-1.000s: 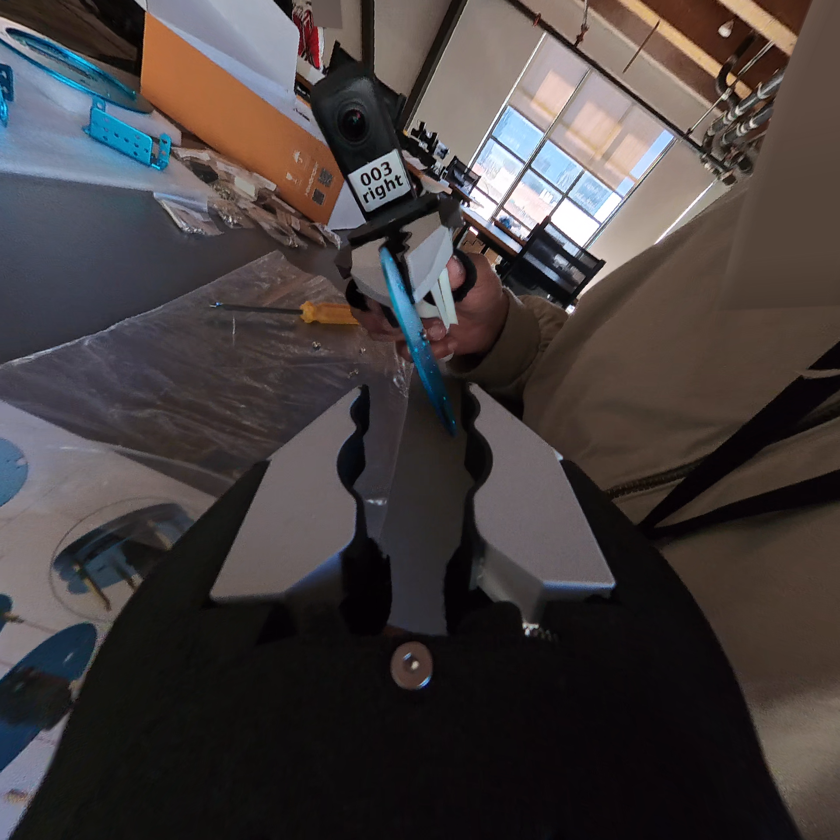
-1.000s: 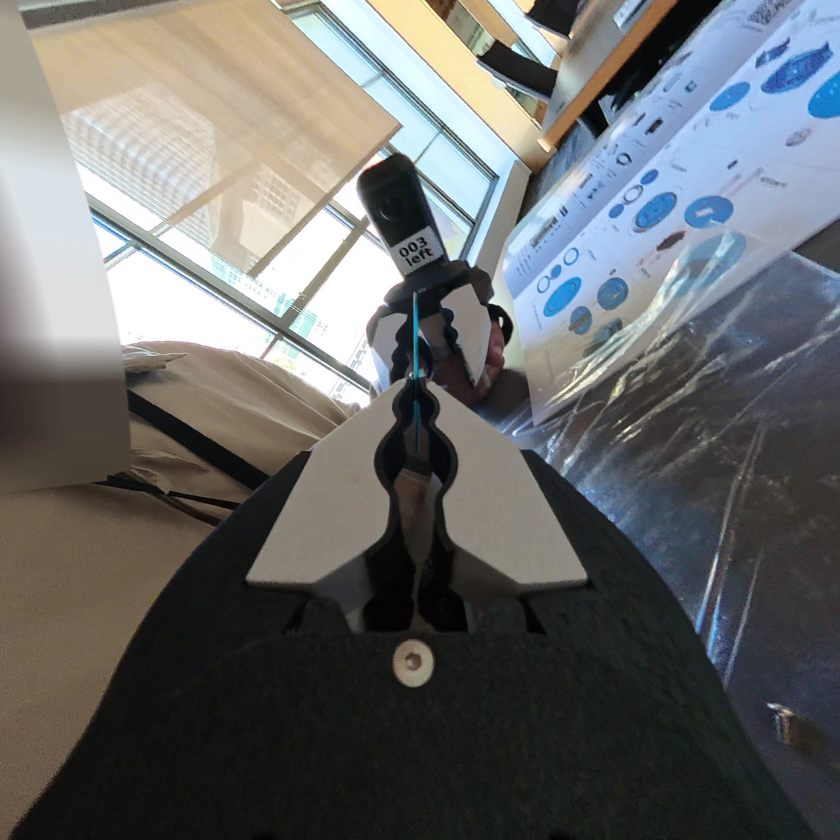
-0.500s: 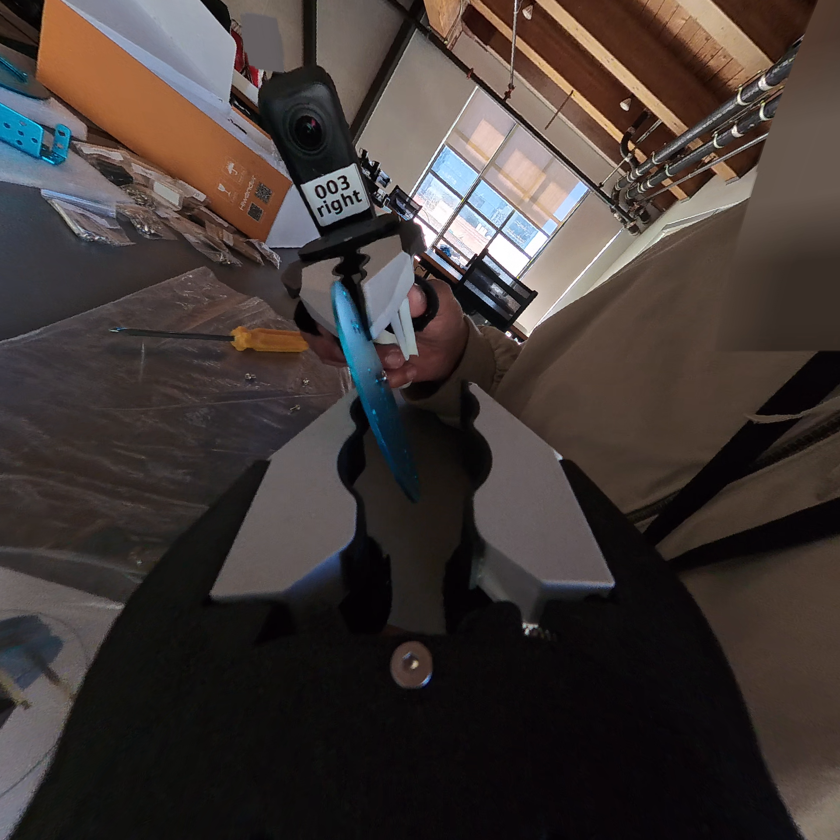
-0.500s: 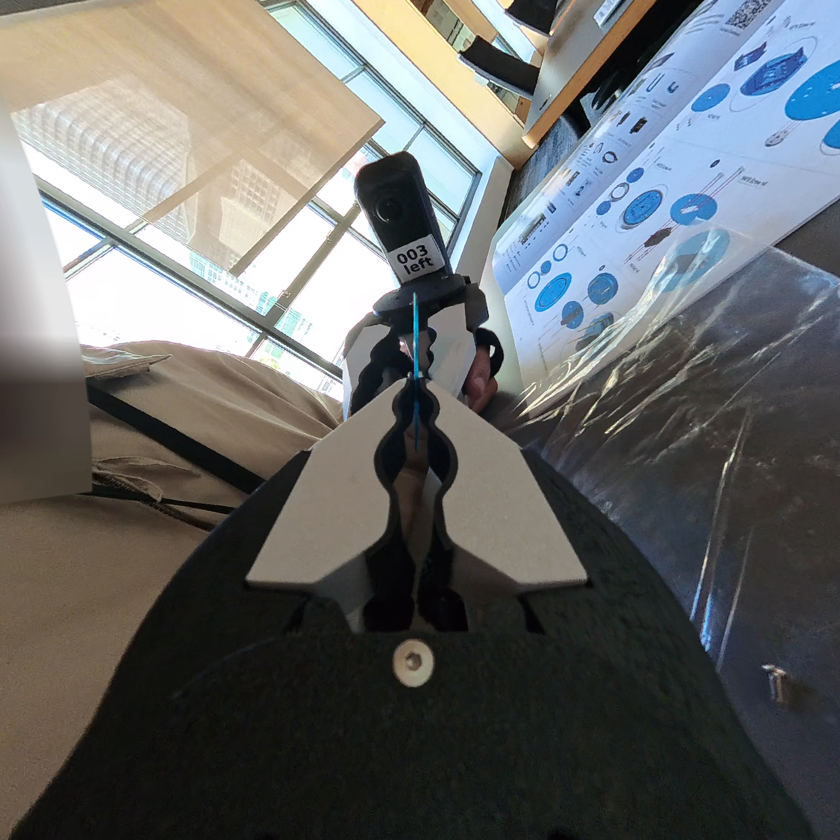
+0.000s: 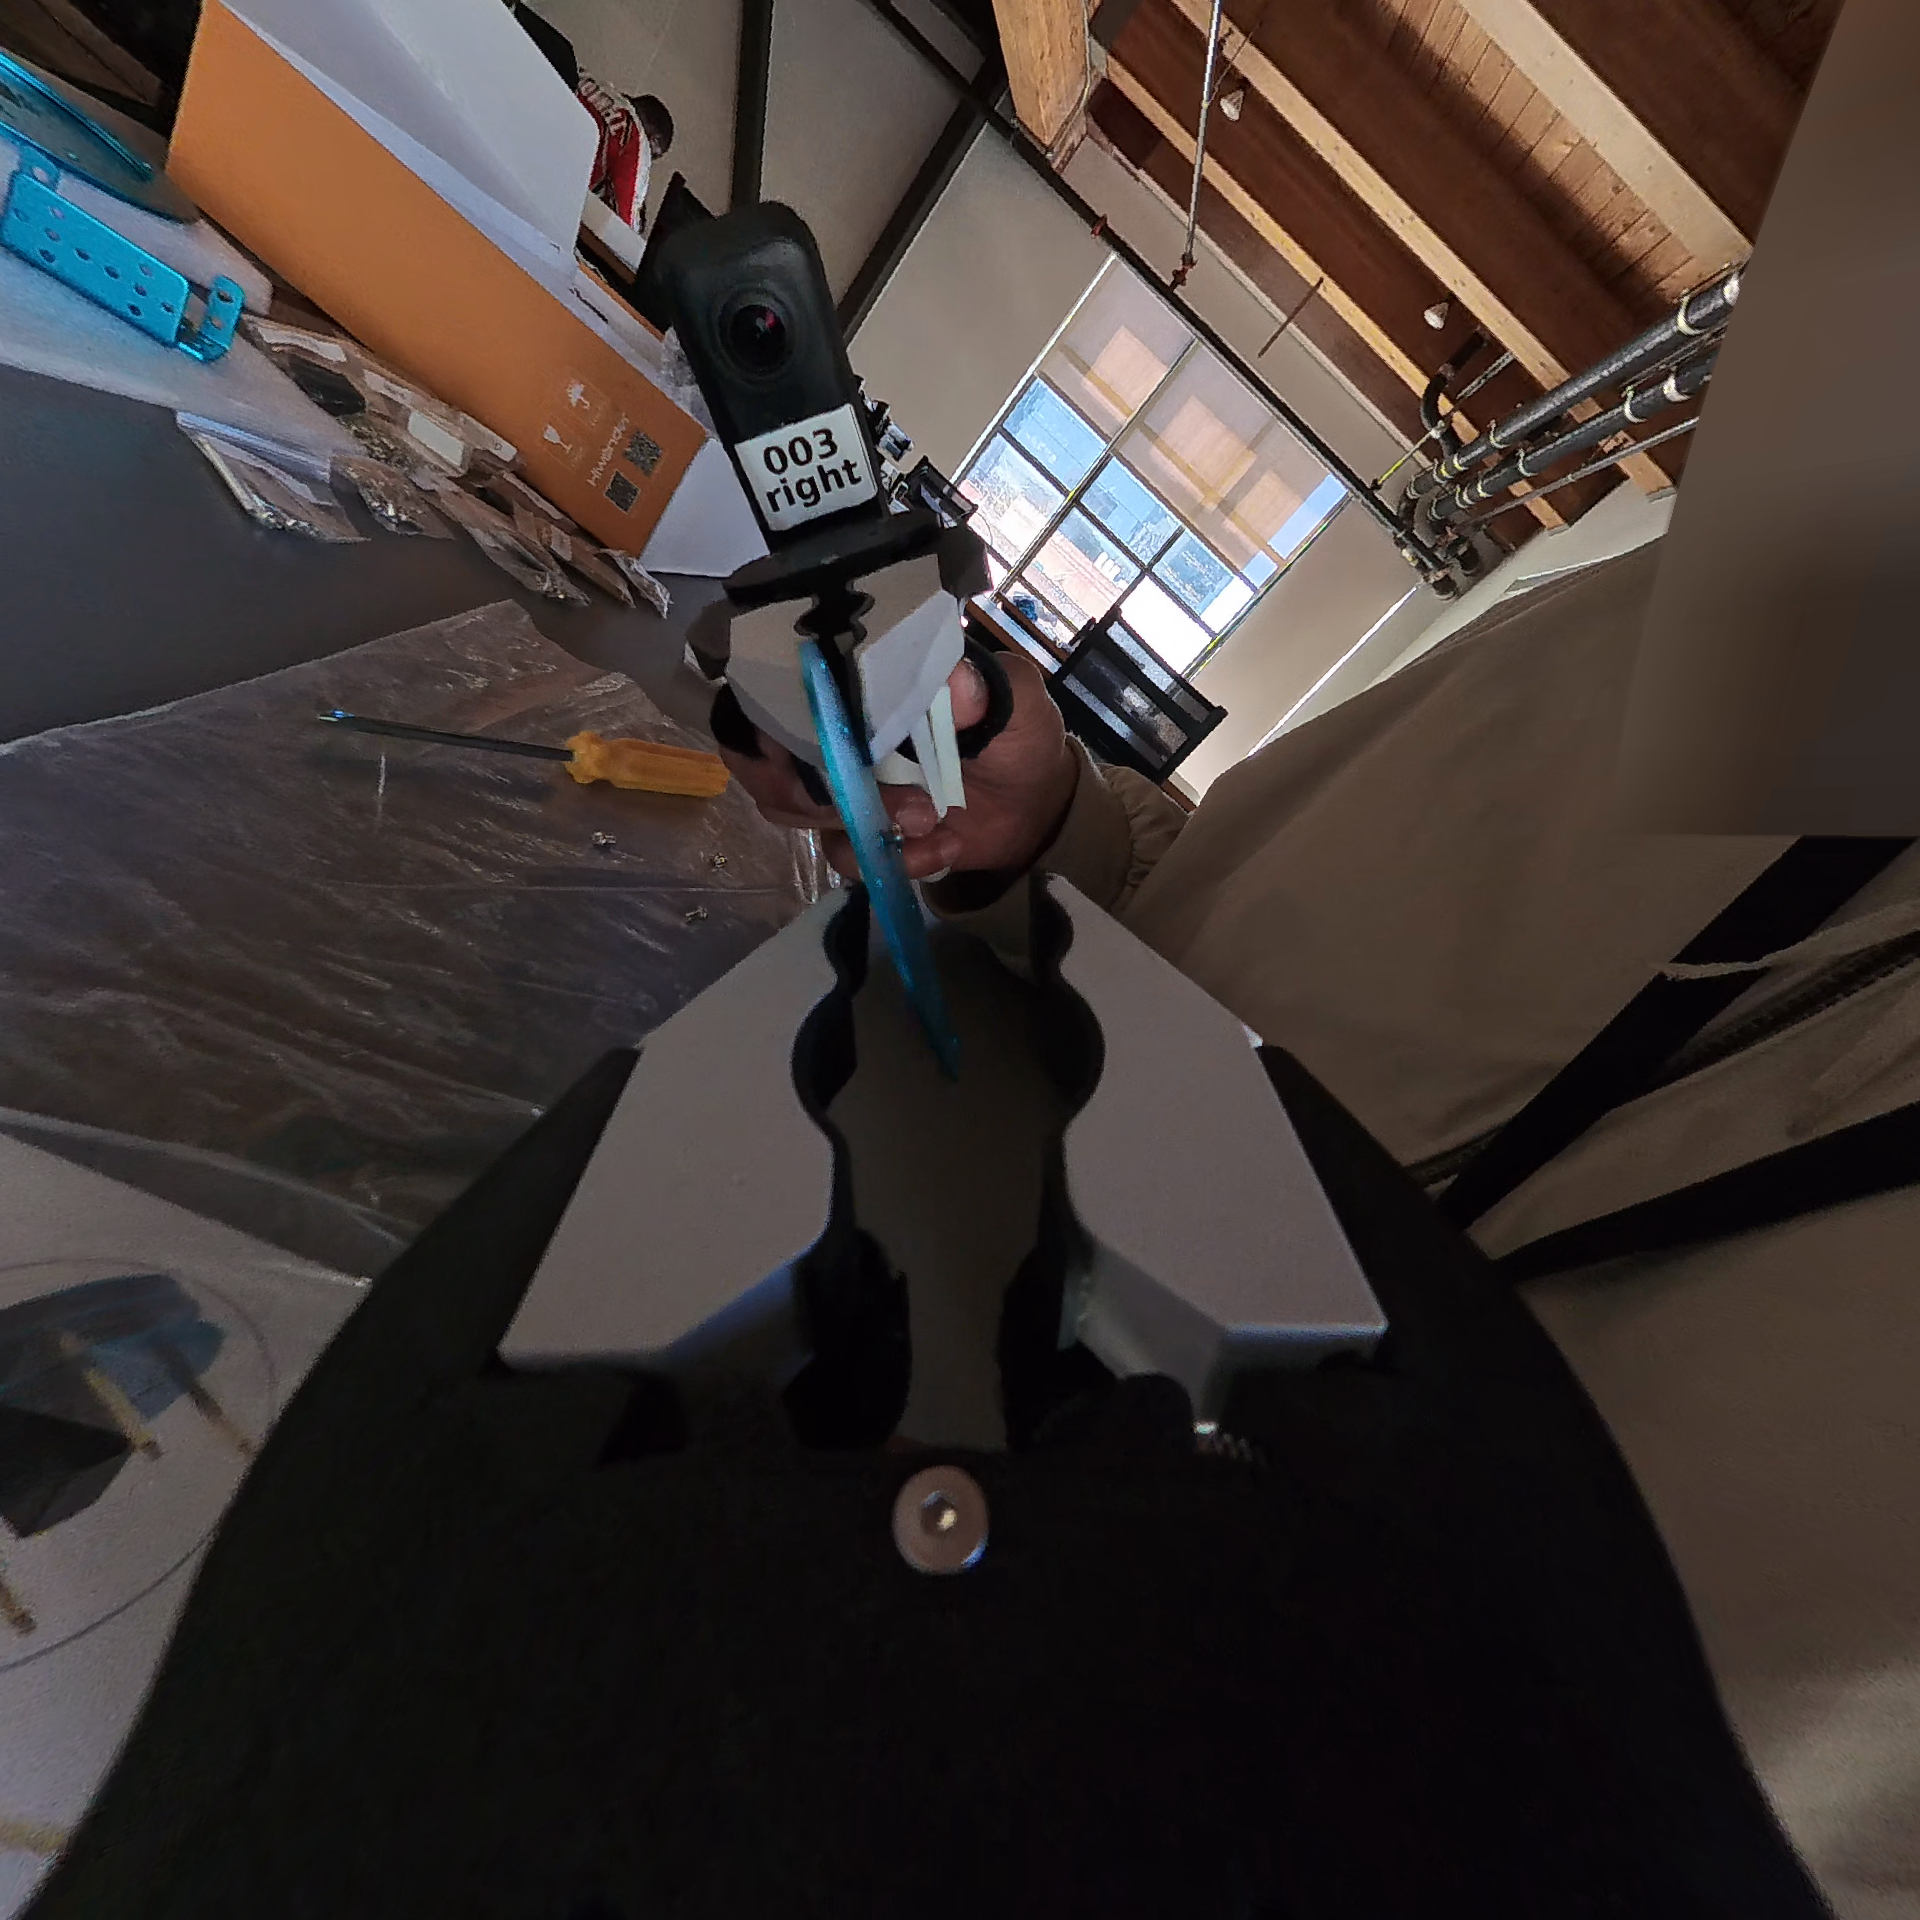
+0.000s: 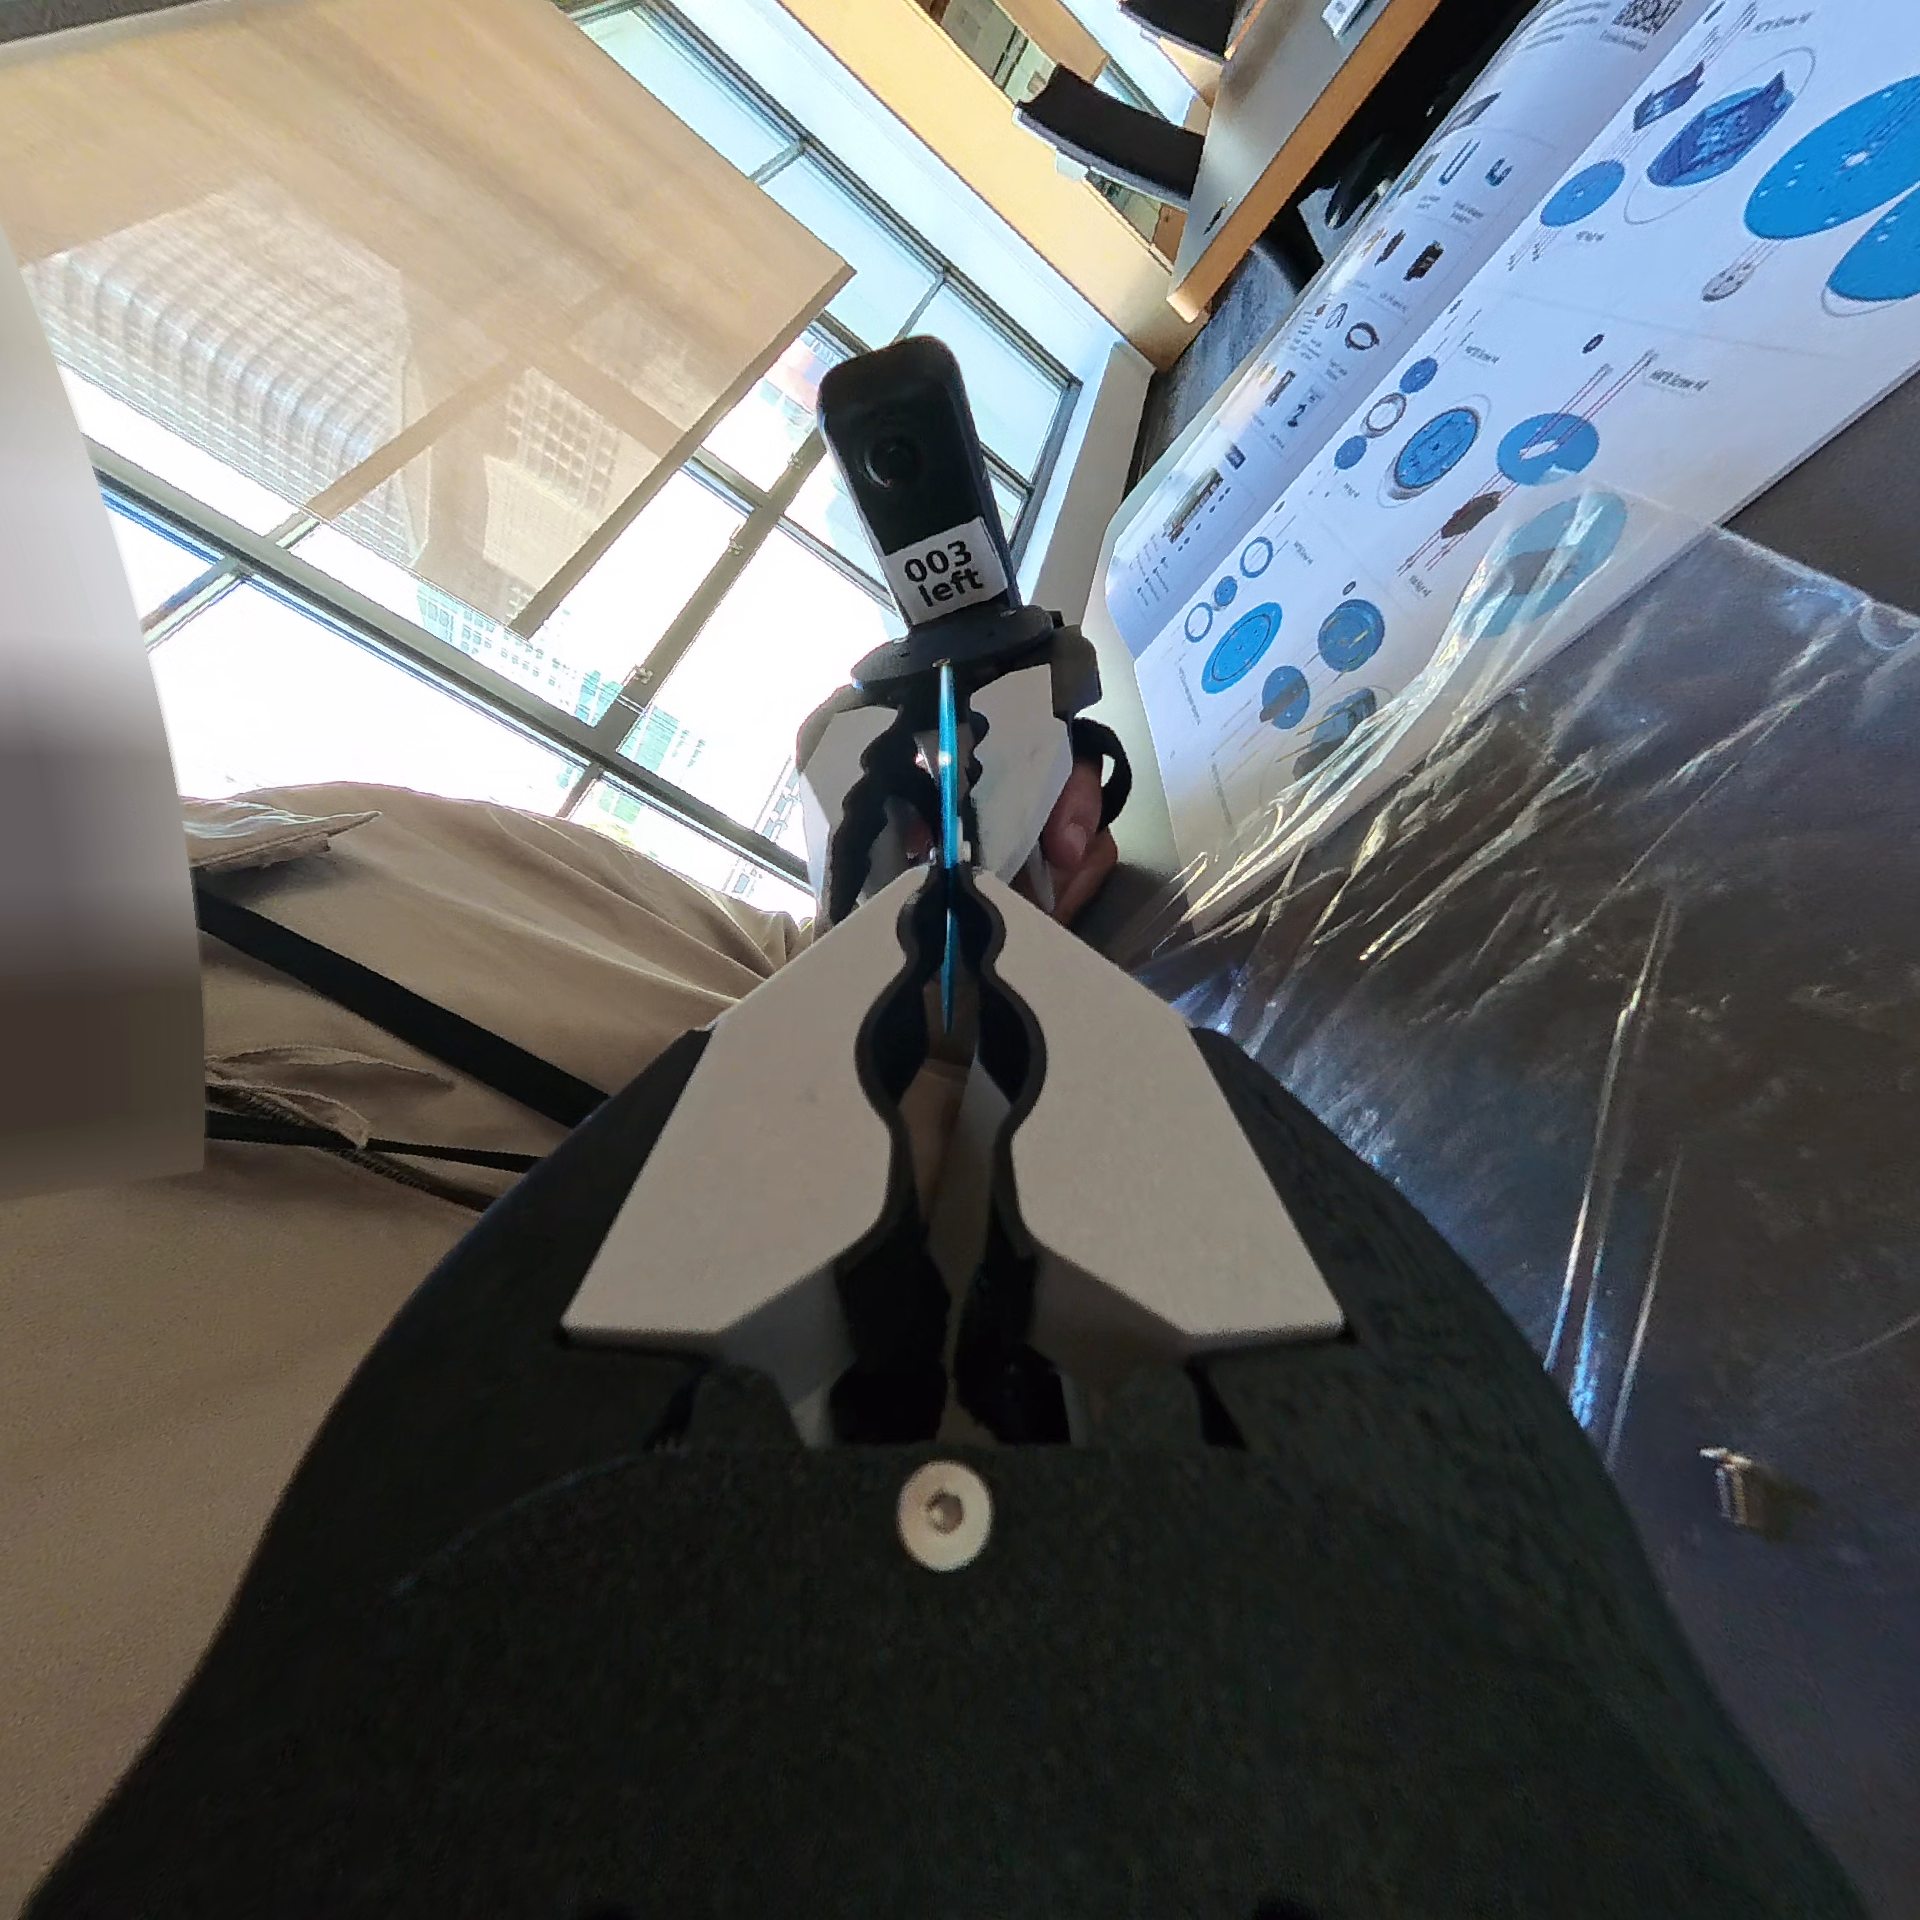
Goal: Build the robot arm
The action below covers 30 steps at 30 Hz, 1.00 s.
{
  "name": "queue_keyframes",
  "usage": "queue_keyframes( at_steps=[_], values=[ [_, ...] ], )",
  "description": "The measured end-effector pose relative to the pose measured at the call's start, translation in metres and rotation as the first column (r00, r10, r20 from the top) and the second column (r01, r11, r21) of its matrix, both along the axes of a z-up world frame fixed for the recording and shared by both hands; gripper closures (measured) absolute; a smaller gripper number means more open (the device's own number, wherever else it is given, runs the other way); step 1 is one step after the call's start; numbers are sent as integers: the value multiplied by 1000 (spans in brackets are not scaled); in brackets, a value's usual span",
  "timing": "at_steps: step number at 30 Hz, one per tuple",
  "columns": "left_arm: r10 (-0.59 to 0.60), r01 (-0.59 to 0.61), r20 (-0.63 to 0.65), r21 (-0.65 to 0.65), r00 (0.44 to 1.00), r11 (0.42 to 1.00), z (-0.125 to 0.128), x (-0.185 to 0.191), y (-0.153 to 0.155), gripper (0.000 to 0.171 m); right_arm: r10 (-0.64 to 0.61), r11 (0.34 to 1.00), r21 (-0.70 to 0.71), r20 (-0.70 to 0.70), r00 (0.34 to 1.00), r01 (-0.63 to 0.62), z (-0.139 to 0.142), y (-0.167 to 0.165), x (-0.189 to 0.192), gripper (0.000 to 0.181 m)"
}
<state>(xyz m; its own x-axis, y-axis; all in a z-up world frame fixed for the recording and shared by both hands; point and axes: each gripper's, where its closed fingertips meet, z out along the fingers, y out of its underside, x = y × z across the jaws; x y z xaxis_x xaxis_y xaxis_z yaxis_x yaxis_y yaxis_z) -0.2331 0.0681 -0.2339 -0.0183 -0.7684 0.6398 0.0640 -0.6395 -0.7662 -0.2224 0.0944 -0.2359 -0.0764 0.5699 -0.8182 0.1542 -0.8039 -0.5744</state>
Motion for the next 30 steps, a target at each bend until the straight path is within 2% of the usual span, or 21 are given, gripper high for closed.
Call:
queue_keyframes(
  at_steps=[14,24,27,30],
  values=[
    [33,-35,-34,-41,999,999,-7,0,7,148,-1,997,-78,3,1000,2,-8,2,1,181],
    [64,-68,-76,-58,995,996,-13,0,11,151,-17,997,-81,24,1000,18,-13,4,3,181],
    [92,-102,-106,-88,990,991,-19,0,17,164,-20,996,-83,33,999,23,-15,4,3,181],
    [91,-102,-92,-126,992,987,-18,-1,19,165,-25,996,-82,40,999,28,-16,4,4,181]
  ],
)
